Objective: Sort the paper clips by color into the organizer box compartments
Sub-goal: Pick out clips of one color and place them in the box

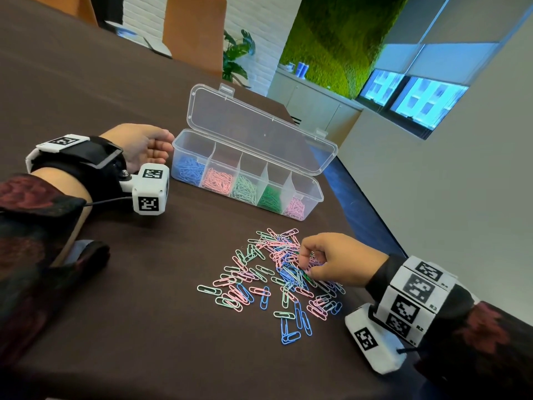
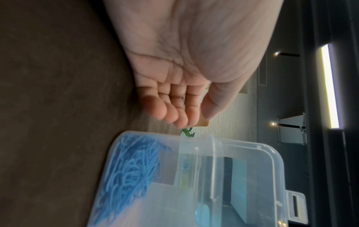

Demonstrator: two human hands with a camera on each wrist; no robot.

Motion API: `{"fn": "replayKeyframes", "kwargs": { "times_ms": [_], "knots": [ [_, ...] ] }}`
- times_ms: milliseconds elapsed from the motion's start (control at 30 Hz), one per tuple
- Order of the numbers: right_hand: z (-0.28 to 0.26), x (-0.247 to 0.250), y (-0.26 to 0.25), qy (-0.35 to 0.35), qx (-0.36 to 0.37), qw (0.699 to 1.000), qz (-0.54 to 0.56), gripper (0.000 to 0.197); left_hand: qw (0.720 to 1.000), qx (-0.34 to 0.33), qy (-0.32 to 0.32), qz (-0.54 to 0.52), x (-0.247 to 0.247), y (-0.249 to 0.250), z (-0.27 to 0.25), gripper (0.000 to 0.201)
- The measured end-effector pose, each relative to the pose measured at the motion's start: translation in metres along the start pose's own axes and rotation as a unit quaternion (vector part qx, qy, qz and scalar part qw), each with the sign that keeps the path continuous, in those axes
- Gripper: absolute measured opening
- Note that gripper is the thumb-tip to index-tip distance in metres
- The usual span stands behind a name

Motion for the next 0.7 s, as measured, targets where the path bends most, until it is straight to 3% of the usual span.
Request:
{"fn": "replayKeyframes", "kwargs": {
  "times_ms": [200, 533, 700],
  "knots": [
    [0.004, 0.005, 0.016, 0.020, -0.042, 0.996, -0.076, 0.009, 1.000, -0.001, -0.002, 0.003, -0.001, 0.000, 0.000, 0.018],
    [0.003, 0.003, 0.018, 0.003, -0.048, 0.998, -0.044, 0.007, 1.000, -0.002, -0.003, 0.005, -0.001, 0.000, 0.000, 0.017],
    [0.006, -0.006, 0.022, -0.005, -0.059, 0.997, -0.050, 0.024, 1.000, -0.003, -0.001, 0.005, 0.001, 0.000, 0.001, 0.017]
  ]
}}
Point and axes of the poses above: each hand's wrist, its own z-axis towards the middle knuckle, its own x-axis out of the back of the hand, y = z × x, the point moved 10 cm from there along z, towards the middle knuckle, and after that the axes turned 9 degrees about -x, right-handed, at the moved point
